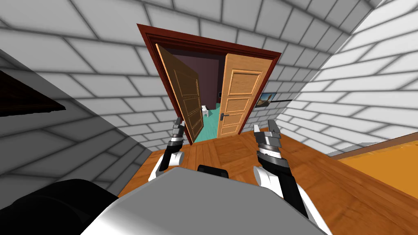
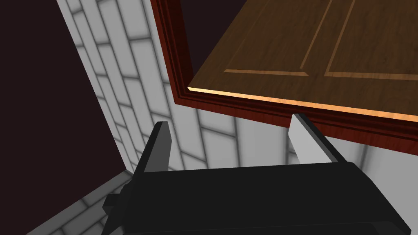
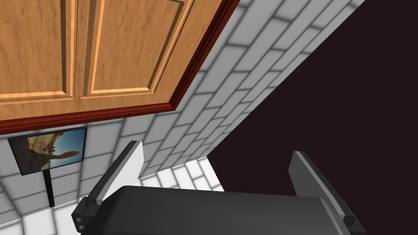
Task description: Push the door open
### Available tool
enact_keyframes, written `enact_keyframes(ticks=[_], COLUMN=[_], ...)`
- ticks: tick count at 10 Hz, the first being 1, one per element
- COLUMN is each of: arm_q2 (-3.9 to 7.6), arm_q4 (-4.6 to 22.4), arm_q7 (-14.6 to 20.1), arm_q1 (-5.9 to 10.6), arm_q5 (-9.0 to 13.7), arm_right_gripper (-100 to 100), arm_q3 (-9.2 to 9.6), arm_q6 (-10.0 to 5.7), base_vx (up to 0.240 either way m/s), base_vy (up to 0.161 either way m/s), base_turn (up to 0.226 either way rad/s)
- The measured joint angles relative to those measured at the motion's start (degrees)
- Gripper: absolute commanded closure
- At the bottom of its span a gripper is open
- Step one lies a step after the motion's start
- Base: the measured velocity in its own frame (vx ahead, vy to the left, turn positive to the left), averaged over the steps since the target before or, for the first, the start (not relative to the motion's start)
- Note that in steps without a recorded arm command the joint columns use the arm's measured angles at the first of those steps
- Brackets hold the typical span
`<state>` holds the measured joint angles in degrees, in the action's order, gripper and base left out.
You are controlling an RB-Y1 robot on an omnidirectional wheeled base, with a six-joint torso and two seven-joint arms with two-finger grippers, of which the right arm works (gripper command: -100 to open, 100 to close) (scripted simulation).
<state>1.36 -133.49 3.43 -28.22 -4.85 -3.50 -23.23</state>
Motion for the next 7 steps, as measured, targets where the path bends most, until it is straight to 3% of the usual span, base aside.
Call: enact_keyframes(ticks=[7], arm_q2=[1.43], arm_q4=[8.86], arm_q7=[0.41], arm_q1=[4.01], arm_q5=[0.48], arm_right_gripper=[-100], arm_q3=[1.93], arm_q6=[1.08], base_vx=[0.112], base_vy=[-0.077], base_turn=[0.055])
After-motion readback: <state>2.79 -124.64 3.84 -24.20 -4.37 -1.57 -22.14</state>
